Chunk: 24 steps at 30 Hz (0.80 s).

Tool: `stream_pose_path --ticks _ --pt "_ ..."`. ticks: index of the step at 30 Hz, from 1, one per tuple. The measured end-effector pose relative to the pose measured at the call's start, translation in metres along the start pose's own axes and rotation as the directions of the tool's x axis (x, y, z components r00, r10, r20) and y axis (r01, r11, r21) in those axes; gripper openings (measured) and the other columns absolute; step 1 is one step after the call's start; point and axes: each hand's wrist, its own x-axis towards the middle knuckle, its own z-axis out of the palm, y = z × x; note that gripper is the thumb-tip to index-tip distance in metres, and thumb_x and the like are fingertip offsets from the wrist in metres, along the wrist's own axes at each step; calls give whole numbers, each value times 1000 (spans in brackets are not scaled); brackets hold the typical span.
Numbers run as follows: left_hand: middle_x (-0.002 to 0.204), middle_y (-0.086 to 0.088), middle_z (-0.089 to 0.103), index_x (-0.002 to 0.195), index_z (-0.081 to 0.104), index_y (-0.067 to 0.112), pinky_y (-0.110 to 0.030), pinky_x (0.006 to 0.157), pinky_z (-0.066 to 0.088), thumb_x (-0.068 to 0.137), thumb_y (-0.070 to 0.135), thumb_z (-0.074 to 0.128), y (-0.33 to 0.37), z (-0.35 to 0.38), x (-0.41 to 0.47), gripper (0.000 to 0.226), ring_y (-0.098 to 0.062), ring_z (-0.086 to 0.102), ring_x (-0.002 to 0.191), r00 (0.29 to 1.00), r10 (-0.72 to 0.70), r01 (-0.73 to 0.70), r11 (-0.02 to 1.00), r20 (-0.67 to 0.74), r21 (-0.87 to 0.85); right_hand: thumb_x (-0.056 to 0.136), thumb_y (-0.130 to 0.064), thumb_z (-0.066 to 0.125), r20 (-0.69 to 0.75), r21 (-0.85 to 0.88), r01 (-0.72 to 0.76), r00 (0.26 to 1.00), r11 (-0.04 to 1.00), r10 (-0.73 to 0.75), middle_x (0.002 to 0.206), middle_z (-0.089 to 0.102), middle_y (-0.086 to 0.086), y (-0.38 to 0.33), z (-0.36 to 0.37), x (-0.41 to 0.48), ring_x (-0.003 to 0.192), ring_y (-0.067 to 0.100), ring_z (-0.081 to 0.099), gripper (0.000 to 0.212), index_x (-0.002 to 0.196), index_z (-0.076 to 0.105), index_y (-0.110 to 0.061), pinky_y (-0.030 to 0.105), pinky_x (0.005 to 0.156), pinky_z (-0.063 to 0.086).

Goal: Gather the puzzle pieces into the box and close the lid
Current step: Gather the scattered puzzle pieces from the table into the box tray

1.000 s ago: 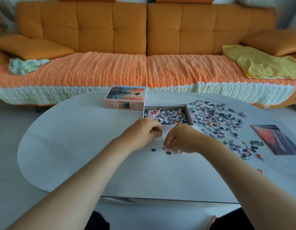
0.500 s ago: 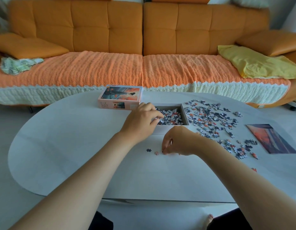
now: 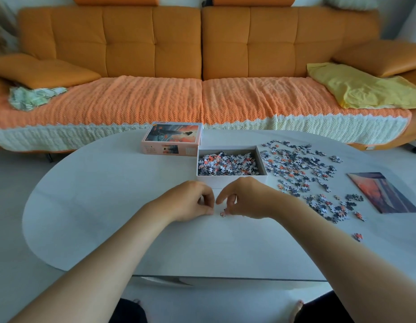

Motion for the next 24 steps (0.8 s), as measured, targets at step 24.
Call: stream_pose_path --ticks 24 --pt "92 6 65 84 72 25 -35 80 38 97 32 51 11 -1 61 25 -28 54 96 888 102 10 971 -449 240 92 -24 61 -524 -148 -66 851 987 -22 100 72 -2 30 -20 30 98 26 57 18 101 76 -27 40 80 51"
